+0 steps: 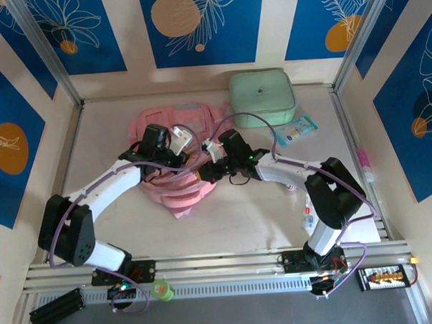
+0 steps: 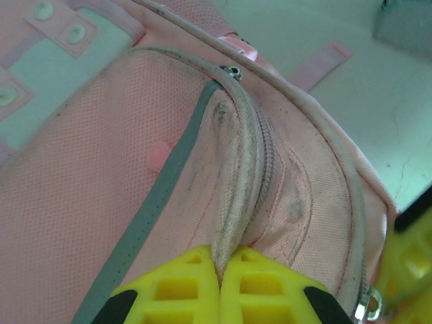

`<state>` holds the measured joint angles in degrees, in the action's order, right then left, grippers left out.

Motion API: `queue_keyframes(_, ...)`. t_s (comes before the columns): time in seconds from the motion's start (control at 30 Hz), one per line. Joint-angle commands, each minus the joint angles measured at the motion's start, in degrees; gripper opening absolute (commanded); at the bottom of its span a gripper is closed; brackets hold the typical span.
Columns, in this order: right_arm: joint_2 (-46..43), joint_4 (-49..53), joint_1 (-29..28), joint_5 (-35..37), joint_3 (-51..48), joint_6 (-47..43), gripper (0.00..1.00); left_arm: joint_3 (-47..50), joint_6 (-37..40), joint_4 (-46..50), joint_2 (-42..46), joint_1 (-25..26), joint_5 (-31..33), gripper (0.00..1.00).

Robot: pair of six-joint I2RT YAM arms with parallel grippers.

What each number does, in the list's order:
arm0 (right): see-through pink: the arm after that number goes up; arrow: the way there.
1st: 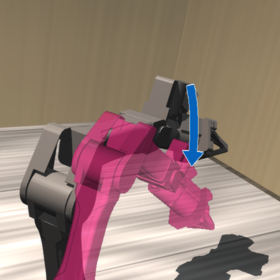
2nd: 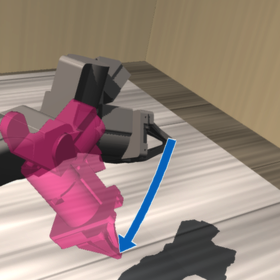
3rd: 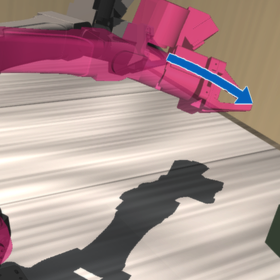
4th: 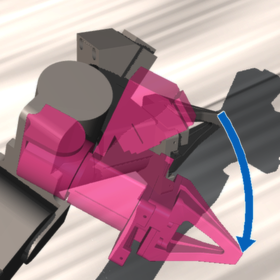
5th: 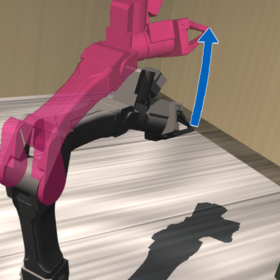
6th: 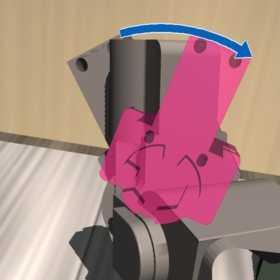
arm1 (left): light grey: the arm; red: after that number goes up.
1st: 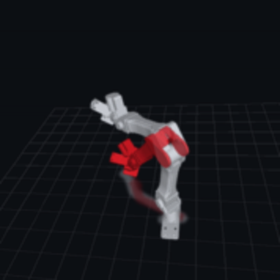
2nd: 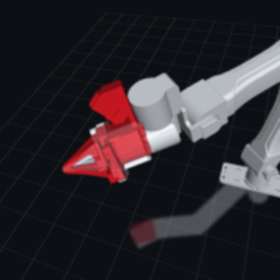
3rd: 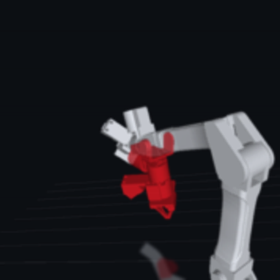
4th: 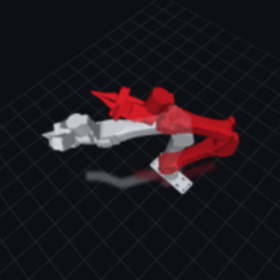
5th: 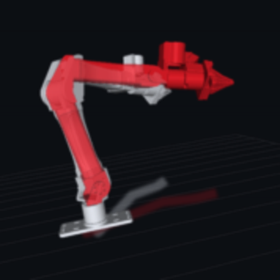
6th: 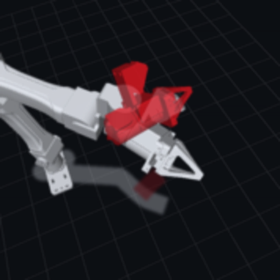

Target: Pack the student bag

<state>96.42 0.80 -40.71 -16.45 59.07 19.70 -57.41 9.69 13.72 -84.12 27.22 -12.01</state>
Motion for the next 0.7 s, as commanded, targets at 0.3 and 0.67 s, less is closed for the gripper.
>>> queue_keyframes(0.3, -12.4, -9.3, 7.7, 0.2, -11.3, 11.2, 0.33, 2.7, -1.7, -11.9, 4.9, 1.5, 0.6, 0.00)
queue_keyframes(0.67, -8.2, -8.4, 14.4, -11.0, -3.2, 30.8, 0.69, 5.6, -3.7, -18.7, 8.0, 1.6, -3.4, 0.00)
